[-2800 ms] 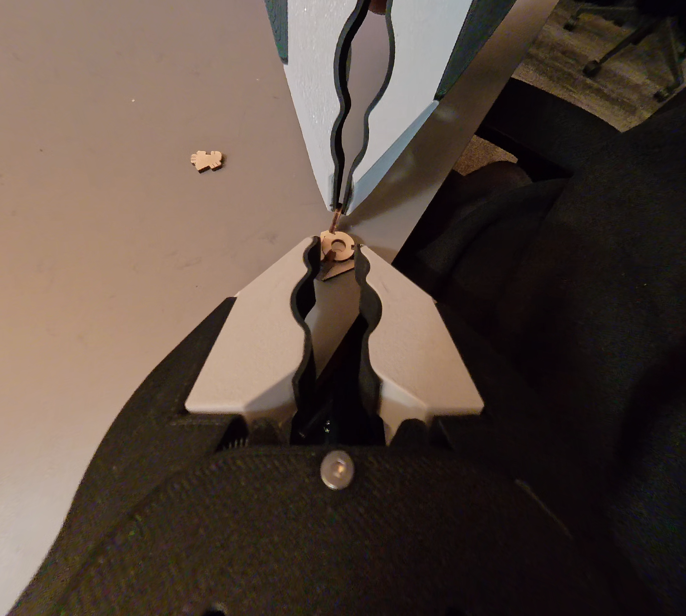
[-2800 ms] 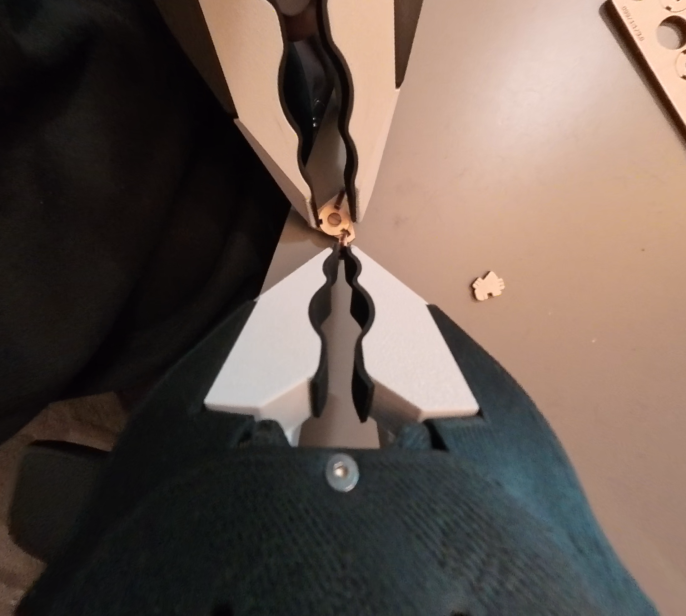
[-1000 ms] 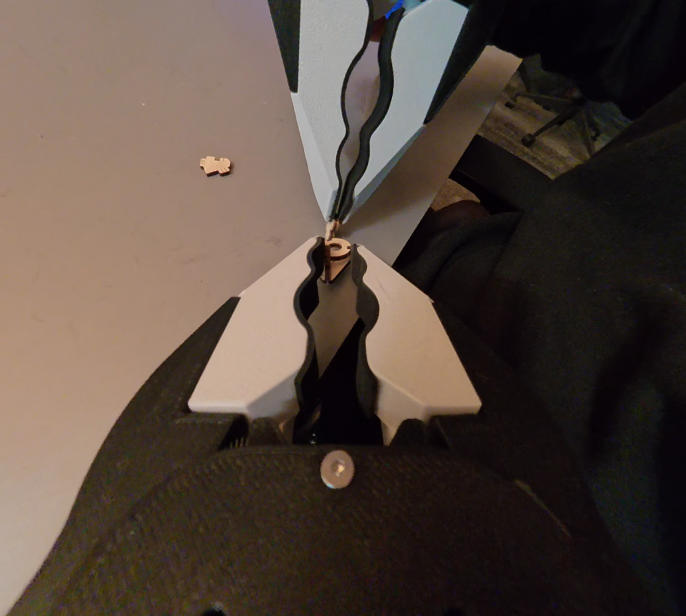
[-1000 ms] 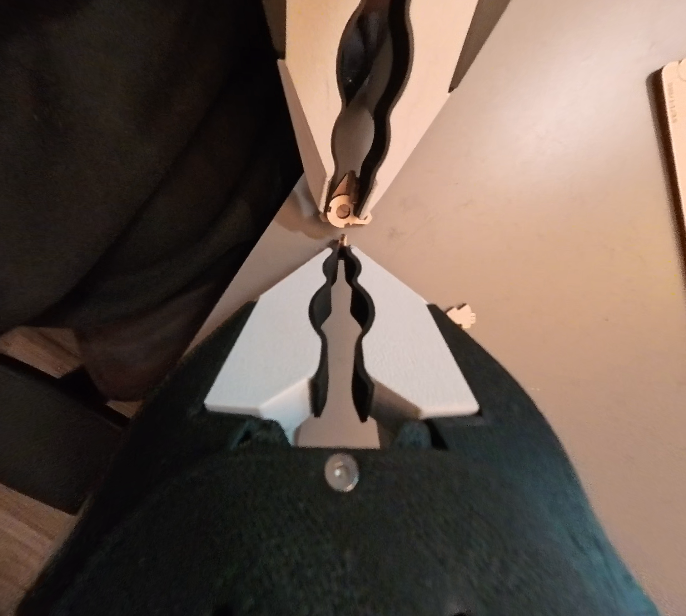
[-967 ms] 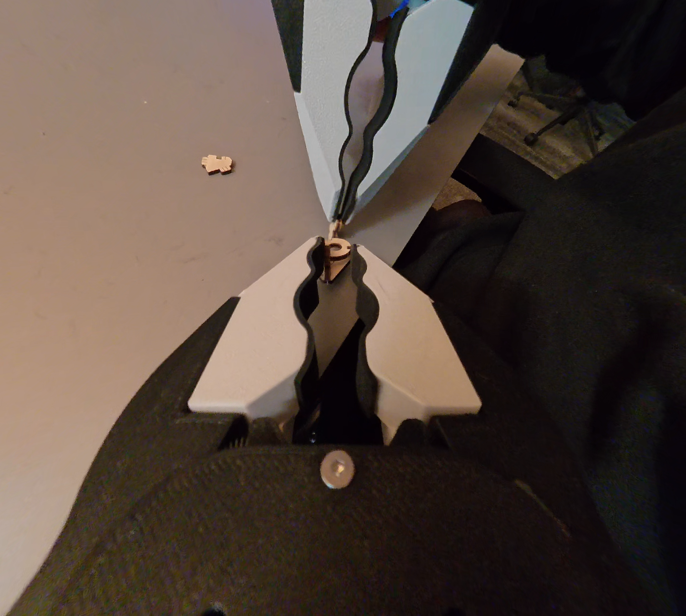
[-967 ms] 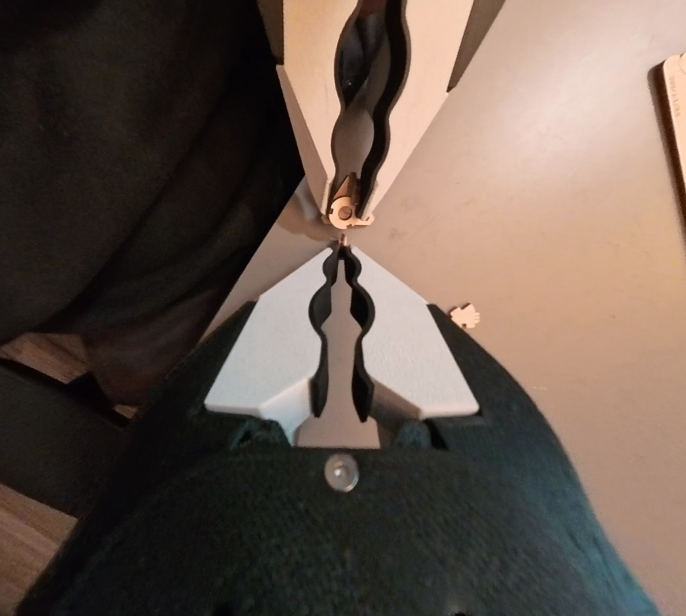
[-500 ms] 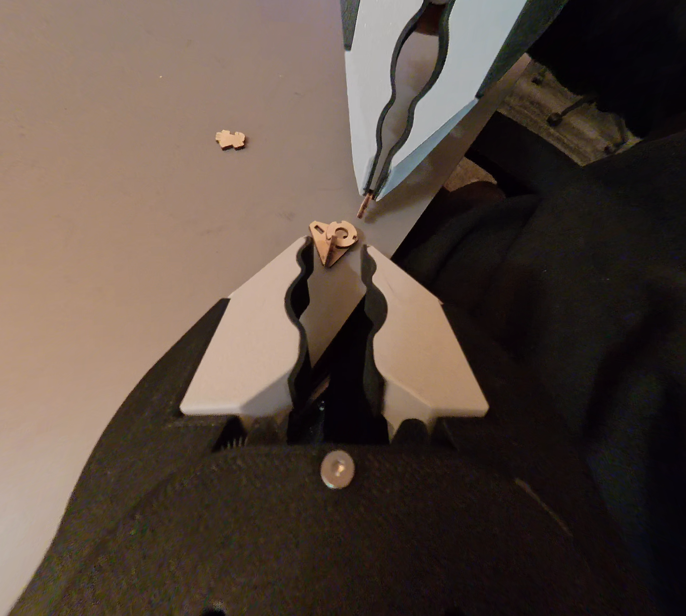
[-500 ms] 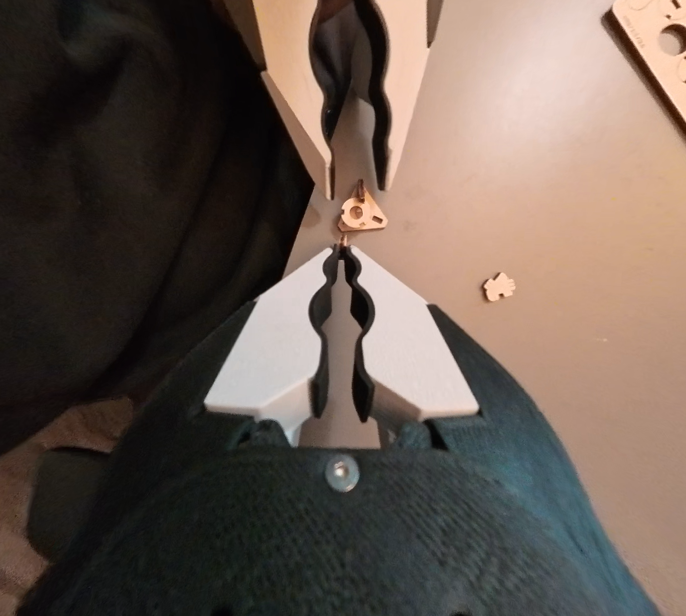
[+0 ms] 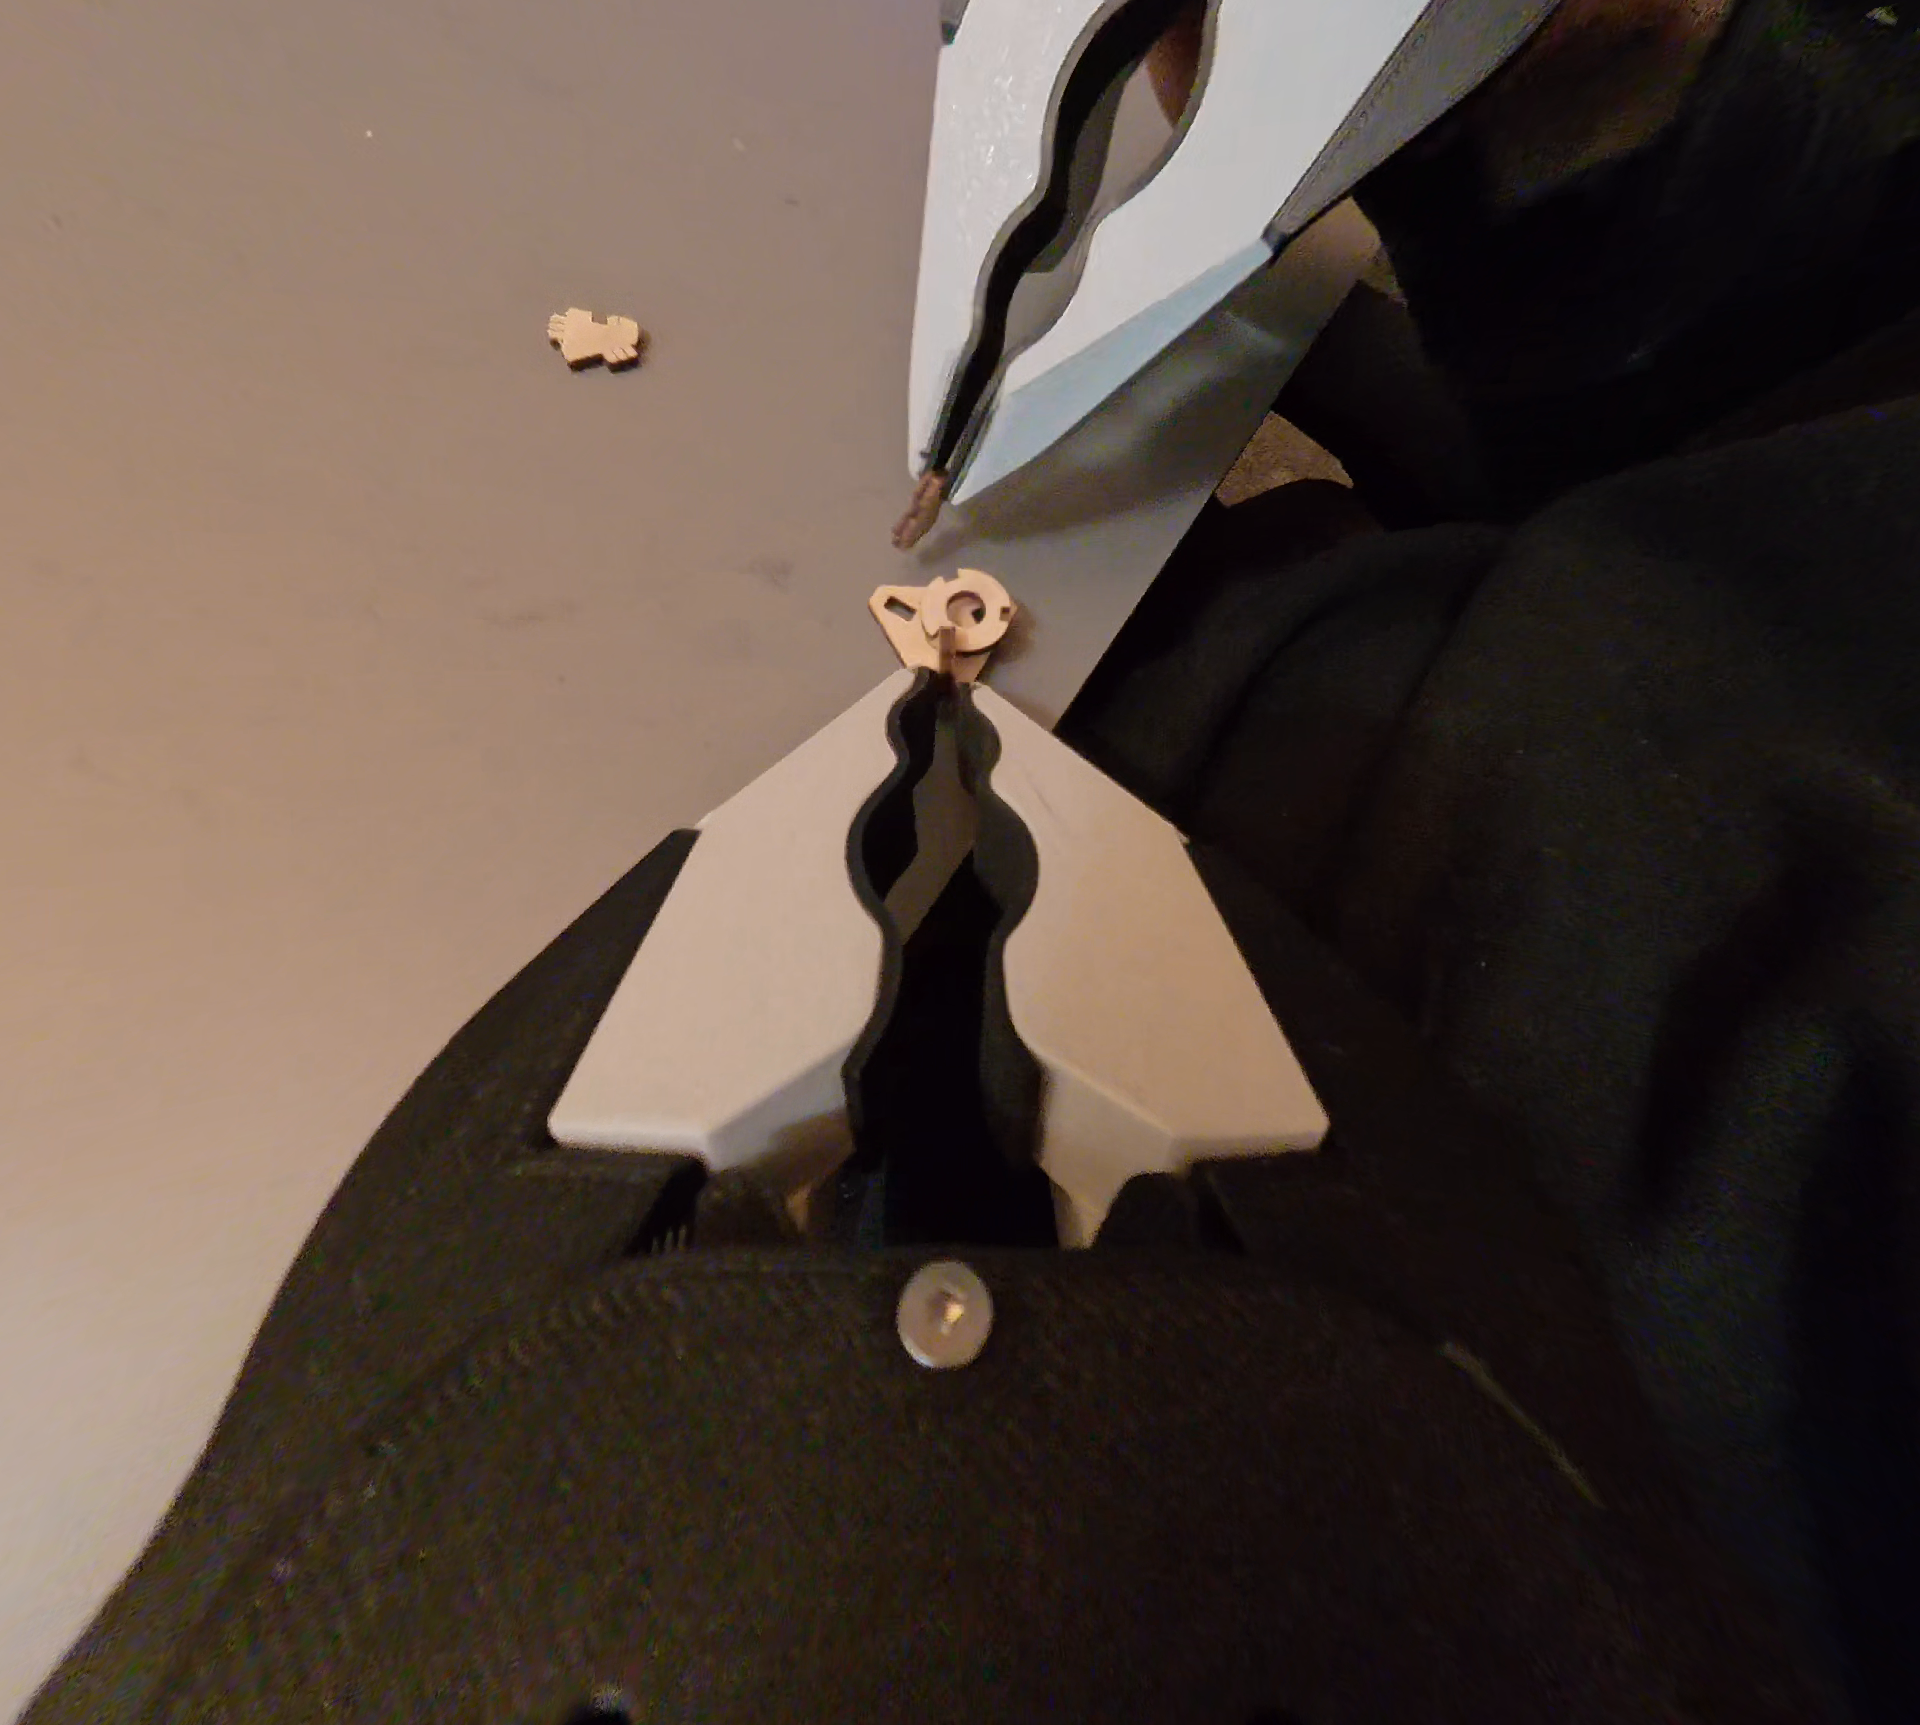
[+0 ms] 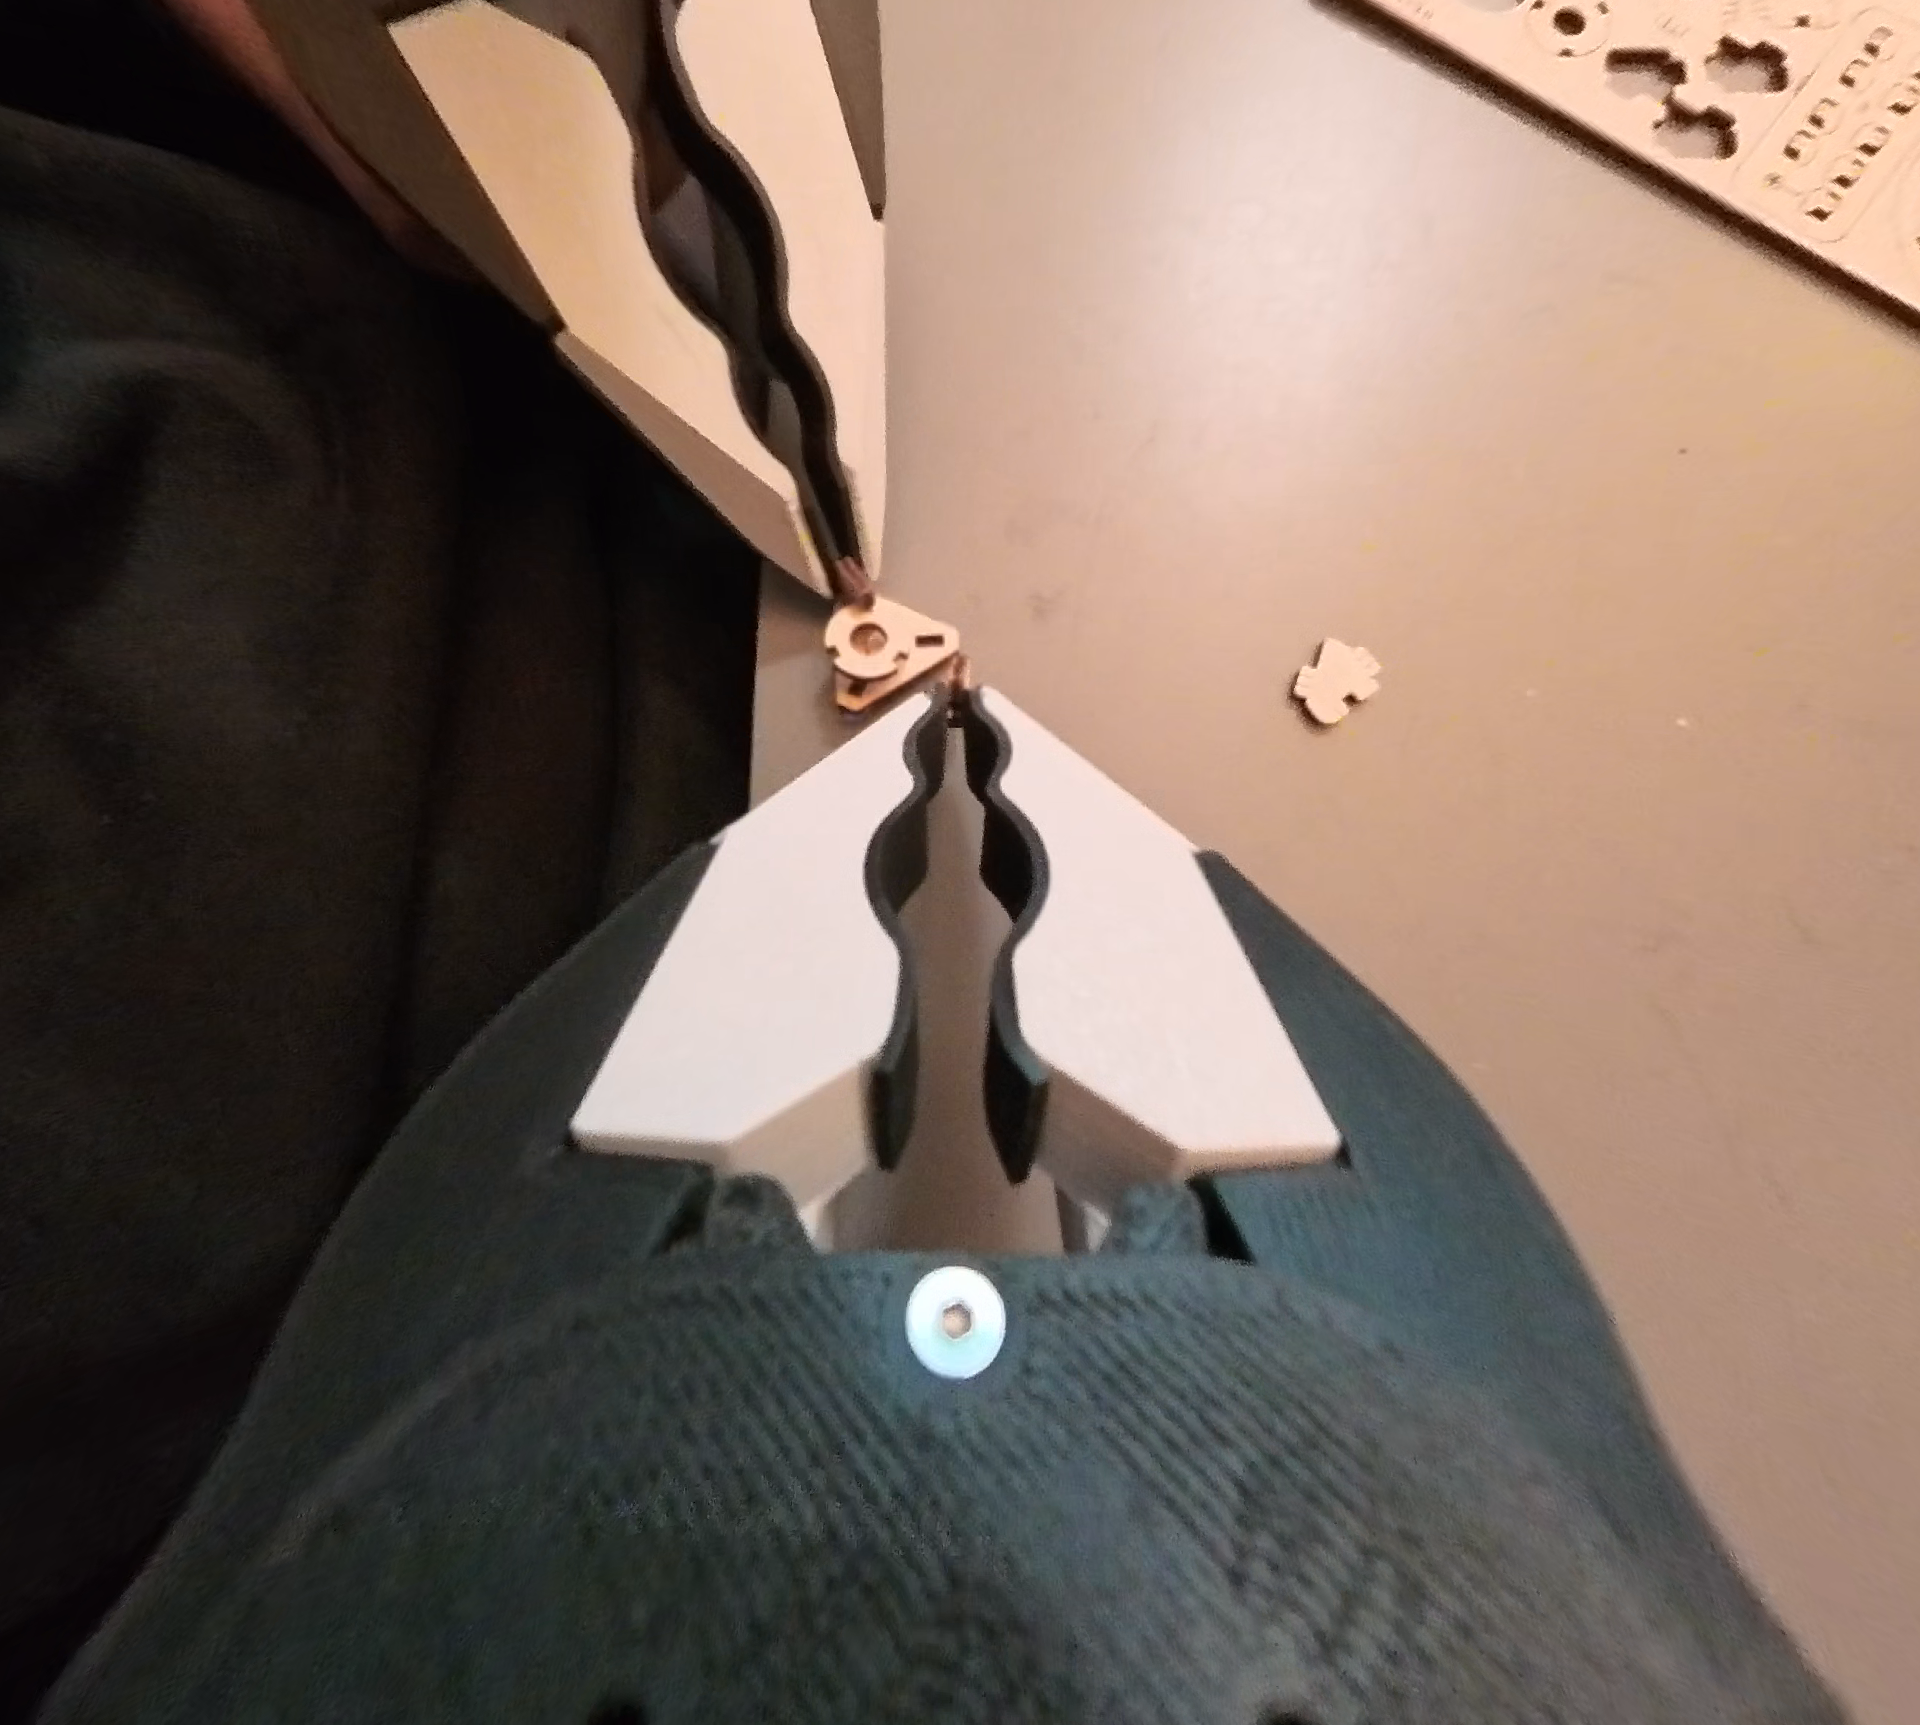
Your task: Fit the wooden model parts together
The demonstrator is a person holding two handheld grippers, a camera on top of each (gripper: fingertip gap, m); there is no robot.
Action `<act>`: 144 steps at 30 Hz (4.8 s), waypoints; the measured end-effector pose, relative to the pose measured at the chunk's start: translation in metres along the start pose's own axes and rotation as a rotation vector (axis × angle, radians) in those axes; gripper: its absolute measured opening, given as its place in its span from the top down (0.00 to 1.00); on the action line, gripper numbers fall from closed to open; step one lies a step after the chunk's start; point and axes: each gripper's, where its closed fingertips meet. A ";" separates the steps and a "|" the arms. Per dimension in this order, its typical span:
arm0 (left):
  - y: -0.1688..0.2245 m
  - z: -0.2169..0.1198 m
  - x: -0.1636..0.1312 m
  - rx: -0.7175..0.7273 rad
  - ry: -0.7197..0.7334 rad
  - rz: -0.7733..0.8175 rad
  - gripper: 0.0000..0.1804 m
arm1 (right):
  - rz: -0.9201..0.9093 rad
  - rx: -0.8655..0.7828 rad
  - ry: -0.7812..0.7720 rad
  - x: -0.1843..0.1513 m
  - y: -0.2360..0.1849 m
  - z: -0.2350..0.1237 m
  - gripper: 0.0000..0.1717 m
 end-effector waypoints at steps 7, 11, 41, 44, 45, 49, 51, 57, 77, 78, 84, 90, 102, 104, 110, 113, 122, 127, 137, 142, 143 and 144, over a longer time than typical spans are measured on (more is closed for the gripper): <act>0.000 0.004 0.006 0.012 0.018 -0.027 0.99 | 0.068 0.044 0.061 0.000 -0.004 -0.011 1.00; -0.005 0.005 0.009 0.077 0.029 -0.004 0.99 | 0.065 0.071 0.064 -0.004 -0.007 -0.010 1.00; -0.017 0.006 0.009 0.169 0.000 0.019 0.99 | 0.103 0.062 0.155 0.004 0.003 -0.009 1.00; -0.018 0.006 0.010 0.173 0.002 0.013 0.99 | 0.110 0.105 0.166 0.005 -0.003 -0.009 1.00; -0.018 0.006 0.010 0.174 0.001 0.014 0.99 | 0.109 0.115 0.168 0.006 -0.005 -0.007 1.00; -0.018 0.007 0.010 0.178 -0.001 0.020 0.99 | 0.090 0.101 0.137 0.004 -0.006 0.001 1.00; -0.018 0.007 0.010 0.179 -0.002 0.020 0.99 | 0.078 0.074 0.115 0.002 -0.004 0.004 1.00; -0.018 0.007 0.010 0.181 -0.003 0.023 0.99 | 0.073 0.053 0.108 0.002 -0.002 0.004 1.00; -0.016 0.007 0.012 0.163 0.026 0.009 0.99 | 0.114 0.036 0.160 0.004 0.007 -0.012 1.00; -0.016 0.007 0.012 0.164 0.025 0.011 0.99 | 0.119 0.027 0.159 0.003 0.009 -0.012 1.00; -0.016 0.007 0.012 0.169 0.022 0.019 0.99 | 0.118 -0.069 0.152 0.002 0.023 -0.008 1.00; -0.016 0.008 0.011 0.174 0.015 0.025 0.99 | 0.099 -0.120 0.152 0.006 0.027 0.003 1.00; -0.017 0.008 0.011 0.192 0.009 0.039 0.99 | 0.097 -0.060 0.142 0.007 0.015 0.006 1.00; -0.017 0.008 0.011 0.196 0.006 0.044 0.99 | 0.100 -0.058 0.141 0.007 0.015 0.006 1.00; -0.017 0.008 0.011 0.197 0.006 0.042 0.99 | 0.110 -0.051 0.146 0.008 0.015 0.006 1.00; -0.017 0.008 0.011 0.200 0.008 0.040 0.99 | 0.113 -0.048 0.144 0.007 0.015 0.006 1.00; -0.017 0.008 0.010 0.202 0.005 0.041 0.99 | 0.122 -0.038 0.147 0.007 0.015 0.006 1.00; -0.017 0.008 0.011 0.199 0.006 0.041 0.99 | 0.116 -0.054 0.165 0.010 0.018 0.004 1.00; -0.017 0.008 0.011 0.188 0.009 0.034 0.99 | 0.138 -0.134 0.135 -0.006 0.038 -0.017 1.00; -0.017 0.009 0.011 0.190 0.009 0.036 0.99 | 0.071 -0.294 0.042 -0.023 0.060 -0.023 1.00; -0.017 0.009 0.011 0.190 0.008 0.037 0.99 | 0.047 -0.305 0.041 -0.022 0.060 -0.022 1.00; -0.017 0.009 0.011 0.189 0.007 0.037 0.99 | 0.020 -0.316 0.049 -0.020 0.060 -0.022 0.99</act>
Point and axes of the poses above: each gripper's, where its closed fingertips meet, z out along the fingers, x out of its top, y = z × x across the jaws, and after that the axes turned 3 degrees about y, right-handed
